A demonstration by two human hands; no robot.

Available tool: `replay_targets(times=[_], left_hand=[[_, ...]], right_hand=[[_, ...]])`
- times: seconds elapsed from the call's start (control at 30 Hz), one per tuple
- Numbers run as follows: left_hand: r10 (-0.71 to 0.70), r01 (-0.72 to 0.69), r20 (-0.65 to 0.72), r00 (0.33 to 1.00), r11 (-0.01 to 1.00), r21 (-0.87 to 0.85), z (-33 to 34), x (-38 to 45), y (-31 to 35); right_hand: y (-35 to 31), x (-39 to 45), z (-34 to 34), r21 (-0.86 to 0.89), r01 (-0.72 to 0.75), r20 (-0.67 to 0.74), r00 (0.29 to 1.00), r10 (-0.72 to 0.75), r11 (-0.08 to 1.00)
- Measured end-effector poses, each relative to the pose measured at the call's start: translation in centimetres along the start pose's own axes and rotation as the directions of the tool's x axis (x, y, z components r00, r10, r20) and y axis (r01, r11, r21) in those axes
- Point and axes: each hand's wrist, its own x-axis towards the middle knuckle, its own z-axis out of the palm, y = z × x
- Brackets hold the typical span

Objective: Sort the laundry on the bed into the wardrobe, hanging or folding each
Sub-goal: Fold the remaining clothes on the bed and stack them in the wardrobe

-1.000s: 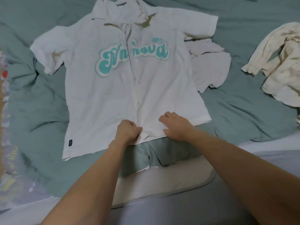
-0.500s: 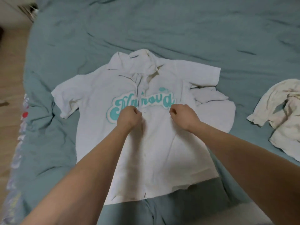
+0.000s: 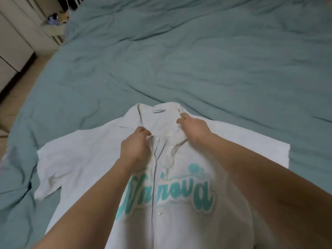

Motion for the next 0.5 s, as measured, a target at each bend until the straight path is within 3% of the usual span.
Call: replay_targets(times=[0.07,0.17,0.33,0.43,0.5], left_hand=[[0.118,-0.132,0.102,0.988,0.981,0.141,0.1,1.9,-1.2],[0.155,-0.218,0.283,0.946,0.955,0.203,0.2,4.3,-2.5],[0.318,-0.427,0.489,0.812,0.896,0.125,-0.5,5.0,-4.2],[0.341,-0.446,0.394,0.854,0.870,0.213,-0.7,4.8,-4.6],[0.368,-0.414,0.265,0.891,0.899,0.143,-0.9,4.8,-4.5]], right_hand=[[0.8,2.7,0.8,-0.049,0.043,0.054,0.998,-0.041,0.998],[1.1,5.1,1.3,0.141,0.049,0.128,0.989,-0.067,0.989],[-0.5,6.4,1.0,0.541,0.093,-0.041,0.996,-0.085,0.836],[-1.6,7.0,1.9,0.604,0.065,-0.017,0.998,-0.068,0.794],[-2.3,7.2,2.5,0.619,0.092,0.057,0.985,-0.162,0.780]])
